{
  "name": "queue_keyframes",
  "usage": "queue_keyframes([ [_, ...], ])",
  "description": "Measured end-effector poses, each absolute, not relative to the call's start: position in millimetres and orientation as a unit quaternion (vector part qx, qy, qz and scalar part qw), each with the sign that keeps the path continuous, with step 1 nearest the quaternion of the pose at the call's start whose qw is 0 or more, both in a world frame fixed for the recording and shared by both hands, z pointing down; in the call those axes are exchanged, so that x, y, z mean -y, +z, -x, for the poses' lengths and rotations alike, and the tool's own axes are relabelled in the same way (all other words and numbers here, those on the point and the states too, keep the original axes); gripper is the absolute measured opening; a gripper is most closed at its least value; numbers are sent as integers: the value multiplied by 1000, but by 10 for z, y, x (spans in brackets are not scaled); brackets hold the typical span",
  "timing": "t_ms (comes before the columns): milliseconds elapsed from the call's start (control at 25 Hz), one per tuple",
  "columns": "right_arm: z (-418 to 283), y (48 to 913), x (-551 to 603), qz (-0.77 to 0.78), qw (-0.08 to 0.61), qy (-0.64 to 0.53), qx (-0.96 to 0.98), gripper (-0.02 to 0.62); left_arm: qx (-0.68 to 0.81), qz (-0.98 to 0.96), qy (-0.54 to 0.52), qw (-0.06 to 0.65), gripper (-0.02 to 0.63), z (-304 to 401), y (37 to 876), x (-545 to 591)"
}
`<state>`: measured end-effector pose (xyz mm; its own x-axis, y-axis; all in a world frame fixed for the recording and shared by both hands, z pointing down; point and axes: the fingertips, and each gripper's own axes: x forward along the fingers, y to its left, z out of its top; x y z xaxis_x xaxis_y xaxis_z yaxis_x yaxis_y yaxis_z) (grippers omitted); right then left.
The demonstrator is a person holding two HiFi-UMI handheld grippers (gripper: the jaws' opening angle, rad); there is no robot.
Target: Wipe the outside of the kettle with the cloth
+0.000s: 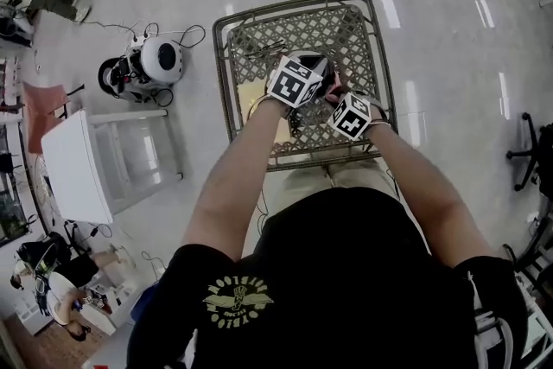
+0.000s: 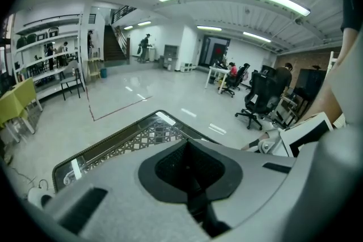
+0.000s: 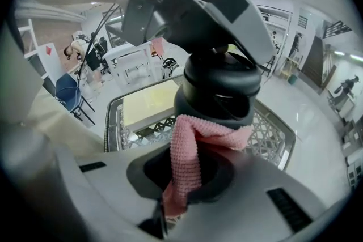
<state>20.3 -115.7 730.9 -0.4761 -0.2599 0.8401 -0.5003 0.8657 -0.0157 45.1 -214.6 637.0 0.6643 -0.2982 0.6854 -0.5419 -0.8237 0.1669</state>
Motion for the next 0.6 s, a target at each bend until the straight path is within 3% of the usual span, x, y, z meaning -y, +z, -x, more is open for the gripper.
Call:
queue_keyframes([
  [400,383,7172,980,-220,410,155,871,34,232,-896,336,174,5,-505,6293,2117],
  [600,282,7239,997,-233,413,164,865,34,233,-897,334,173,5,-494,6280,2140],
])
